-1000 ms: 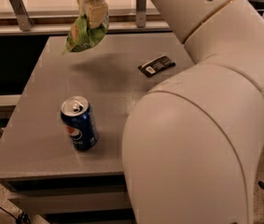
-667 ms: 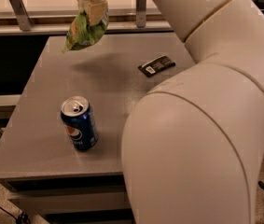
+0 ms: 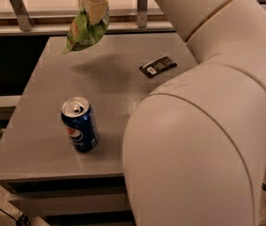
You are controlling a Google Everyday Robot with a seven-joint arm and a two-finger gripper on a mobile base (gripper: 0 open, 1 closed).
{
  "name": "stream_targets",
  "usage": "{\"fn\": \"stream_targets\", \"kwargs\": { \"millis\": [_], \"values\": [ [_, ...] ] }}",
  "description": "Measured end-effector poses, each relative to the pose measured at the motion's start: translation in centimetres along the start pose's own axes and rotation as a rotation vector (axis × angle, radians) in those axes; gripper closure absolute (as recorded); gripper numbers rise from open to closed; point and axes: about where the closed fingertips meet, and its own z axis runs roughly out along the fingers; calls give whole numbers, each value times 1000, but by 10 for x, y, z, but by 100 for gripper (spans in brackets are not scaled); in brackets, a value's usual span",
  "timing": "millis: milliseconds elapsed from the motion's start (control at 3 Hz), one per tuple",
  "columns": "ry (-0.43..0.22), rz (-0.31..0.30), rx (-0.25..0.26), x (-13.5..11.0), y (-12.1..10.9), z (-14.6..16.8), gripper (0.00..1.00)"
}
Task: Move green rice chip bag near pepsi can
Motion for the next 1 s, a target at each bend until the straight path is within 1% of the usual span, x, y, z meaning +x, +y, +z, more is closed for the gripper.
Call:
{"fn": "stream_targets", "kwargs": {
  "millis": [333,667,1000],
  "values": [
    [9,13,0,-2,5,-4,100],
    [24,47,-2,-7,16,-12,100],
    [47,91,-8,-18,31,-20,100]
  ]
}}
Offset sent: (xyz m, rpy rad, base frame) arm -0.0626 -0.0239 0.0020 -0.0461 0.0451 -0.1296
